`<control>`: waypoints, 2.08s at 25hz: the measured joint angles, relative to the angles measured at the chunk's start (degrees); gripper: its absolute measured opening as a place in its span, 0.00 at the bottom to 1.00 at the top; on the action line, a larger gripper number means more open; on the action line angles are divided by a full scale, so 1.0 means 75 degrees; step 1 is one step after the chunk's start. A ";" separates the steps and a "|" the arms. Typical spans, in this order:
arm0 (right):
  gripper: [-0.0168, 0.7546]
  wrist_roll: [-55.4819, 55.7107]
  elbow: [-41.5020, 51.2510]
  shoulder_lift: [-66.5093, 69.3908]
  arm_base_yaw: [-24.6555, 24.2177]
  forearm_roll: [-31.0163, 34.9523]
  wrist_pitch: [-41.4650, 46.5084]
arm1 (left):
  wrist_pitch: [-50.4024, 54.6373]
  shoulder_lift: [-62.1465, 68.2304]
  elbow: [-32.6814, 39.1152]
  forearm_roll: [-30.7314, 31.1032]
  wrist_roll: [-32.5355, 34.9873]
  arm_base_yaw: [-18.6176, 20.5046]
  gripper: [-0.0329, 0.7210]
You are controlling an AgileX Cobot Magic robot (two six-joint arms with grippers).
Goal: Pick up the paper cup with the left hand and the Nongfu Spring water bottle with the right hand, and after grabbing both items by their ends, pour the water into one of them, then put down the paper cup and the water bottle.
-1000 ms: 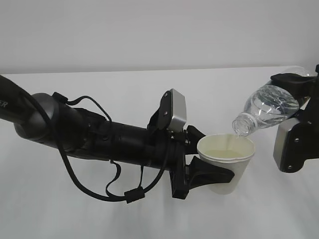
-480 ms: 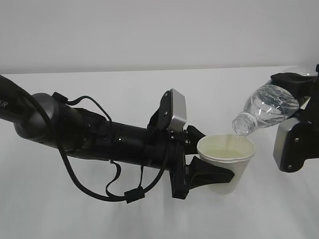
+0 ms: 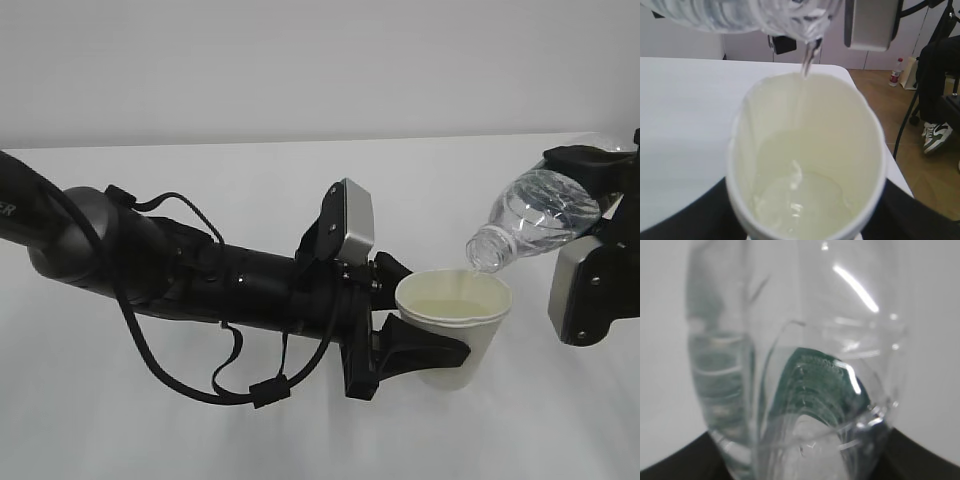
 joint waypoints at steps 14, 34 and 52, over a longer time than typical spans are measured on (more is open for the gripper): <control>0.55 -0.0012 0.0000 0.0000 0.0000 0.0000 -0.0002 | 0.0000 0.0000 0.0000 0.0000 0.0000 0.0000 0.61; 0.55 -0.0012 0.0000 0.0000 0.0000 -0.0031 -0.0045 | 0.0000 0.0000 0.0000 0.0000 0.0000 0.0000 0.61; 0.55 -0.0017 0.0000 0.0000 0.0000 -0.0031 -0.0050 | 0.0000 0.0000 0.0000 0.0000 0.0000 0.0000 0.61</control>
